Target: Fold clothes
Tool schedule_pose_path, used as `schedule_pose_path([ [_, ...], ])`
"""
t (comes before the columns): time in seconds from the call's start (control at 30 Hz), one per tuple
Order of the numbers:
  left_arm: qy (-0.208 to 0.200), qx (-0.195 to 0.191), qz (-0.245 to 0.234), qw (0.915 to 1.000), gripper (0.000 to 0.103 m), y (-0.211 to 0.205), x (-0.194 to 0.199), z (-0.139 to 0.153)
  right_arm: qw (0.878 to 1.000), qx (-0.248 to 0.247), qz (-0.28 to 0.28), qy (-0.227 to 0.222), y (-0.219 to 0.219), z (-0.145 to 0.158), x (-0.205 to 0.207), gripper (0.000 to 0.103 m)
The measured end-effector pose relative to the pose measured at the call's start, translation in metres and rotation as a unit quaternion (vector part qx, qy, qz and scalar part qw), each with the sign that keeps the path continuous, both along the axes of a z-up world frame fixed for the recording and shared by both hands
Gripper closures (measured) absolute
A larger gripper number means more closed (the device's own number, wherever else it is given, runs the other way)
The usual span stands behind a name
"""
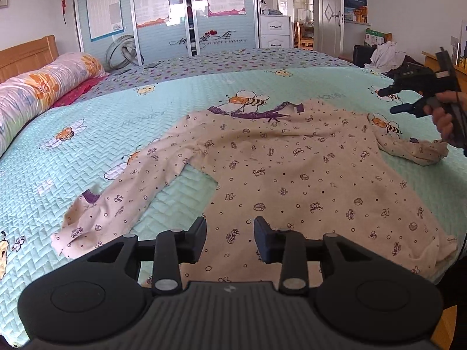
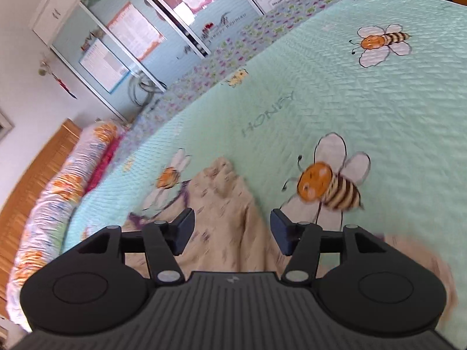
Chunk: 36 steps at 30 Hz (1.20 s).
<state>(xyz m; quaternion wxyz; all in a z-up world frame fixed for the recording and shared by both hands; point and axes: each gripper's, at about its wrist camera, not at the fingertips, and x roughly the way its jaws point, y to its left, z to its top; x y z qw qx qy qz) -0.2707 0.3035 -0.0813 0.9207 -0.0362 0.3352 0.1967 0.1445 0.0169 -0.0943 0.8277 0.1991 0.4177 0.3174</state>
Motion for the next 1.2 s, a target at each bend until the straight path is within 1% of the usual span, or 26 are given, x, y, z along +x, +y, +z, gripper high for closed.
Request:
schedule_pose_path([
  [0.07, 0.006, -0.006, -0.003, 1.0000, 0.065, -0.002, 0.009, -0.003, 1.000, -0.007, -0.006, 0.021, 0.017, -0.015, 0.026, 0.045],
  [0.2, 0.029, -0.020, -0.010, 0.9993, 0.064, -0.001, 0.021, -0.017, 0.999, -0.008, 0.002, 0.053, 0.049, -0.042, 0.050, 0.045],
  [0.23, 0.036, -0.024, -0.013, 0.9990, 0.064, -0.001, 0.023, -0.021, 0.998, -0.016, 0.010, 0.055, 0.058, -0.047, 0.051, 0.045],
  [0.3, 0.047, -0.029, -0.017, 0.9983, 0.064, -0.003, 0.028, -0.028, 0.998, -0.043, 0.015, 0.039, 0.071, -0.053, 0.045, 0.045],
  [0.4, 0.049, -0.036, -0.021, 0.9979, 0.064, -0.006, 0.029, -0.033, 0.998, -0.067, 0.019, 0.005, 0.076, -0.050, 0.032, 0.047],
  [0.47, 0.046, -0.038, -0.023, 0.9980, 0.064, -0.008, 0.028, -0.033, 0.998, -0.061, 0.017, -0.011, 0.068, -0.041, 0.020, 0.047],
  [0.53, 0.041, -0.043, -0.024, 0.9979, 0.064, -0.009, 0.027, -0.033, 0.996, -0.068, 0.032, -0.056, 0.064, -0.025, -0.008, 0.047],
  [0.6, 0.040, -0.048, -0.033, 0.9975, 0.064, -0.013, 0.029, -0.035, 0.987, -0.101, 0.065, -0.107, 0.071, -0.012, -0.043, 0.045],
  [0.63, 0.041, -0.049, -0.039, 0.9972, 0.064, -0.017, 0.030, -0.036, 0.982, -0.113, 0.087, -0.123, 0.078, -0.010, -0.059, 0.045],
  [0.67, 0.050, -0.048, -0.045, 0.9966, 0.061, -0.020, 0.032, -0.039, 0.977, -0.123, 0.109, -0.138, 0.084, -0.009, -0.076, 0.045],
  [0.7, 0.062, -0.046, -0.051, 0.9957, 0.059, -0.024, 0.034, -0.042, 0.973, -0.131, 0.131, -0.139, 0.092, -0.011, -0.091, 0.045],
  [0.77, 0.092, -0.033, -0.050, 0.9940, 0.058, -0.030, 0.032, -0.051, 0.964, -0.149, 0.182, -0.123, 0.110, -0.022, -0.116, 0.045],
  [0.83, 0.096, -0.029, -0.053, 0.9935, 0.058, -0.032, 0.018, -0.050, 0.952, -0.191, 0.209, -0.113, 0.124, -0.036, -0.148, 0.045],
  [0.87, 0.095, -0.029, -0.055, 0.9935, 0.058, -0.033, 0.010, -0.048, 0.946, -0.206, 0.218, -0.123, 0.126, -0.041, -0.165, 0.043],
  [0.93, 0.096, -0.028, -0.049, 0.9938, 0.058, -0.030, -0.006, -0.046, 0.930, -0.224, 0.244, -0.158, 0.121, -0.040, -0.200, 0.041],
  [1.03, 0.089, -0.037, -0.023, 0.9951, 0.058, -0.019, -0.025, -0.044, 0.901, -0.251, 0.283, -0.211, 0.113, -0.037, -0.253, 0.041],
  [1.07, 0.081, -0.041, -0.014, 0.9958, 0.058, -0.015, -0.028, -0.041, 0.894, -0.260, 0.293, -0.220, 0.111, -0.034, -0.260, 0.039],
  [1.1, 0.073, -0.042, -0.007, 0.9964, 0.058, -0.013, -0.029, -0.040, 0.890, -0.266, 0.295, -0.224, 0.111, -0.029, -0.262, 0.039],
  [1.13, 0.067, -0.043, -0.003, 0.9968, 0.058, -0.012, -0.029, -0.038, 0.890, -0.268, 0.287, -0.231, 0.111, -0.021, -0.260, 0.039],
  [1.2, 0.054, -0.044, 0.005, 0.9975, 0.058, -0.010, -0.030, -0.036, 0.895, -0.258, 0.261, -0.252, 0.117, -0.003, -0.255, 0.039],
])
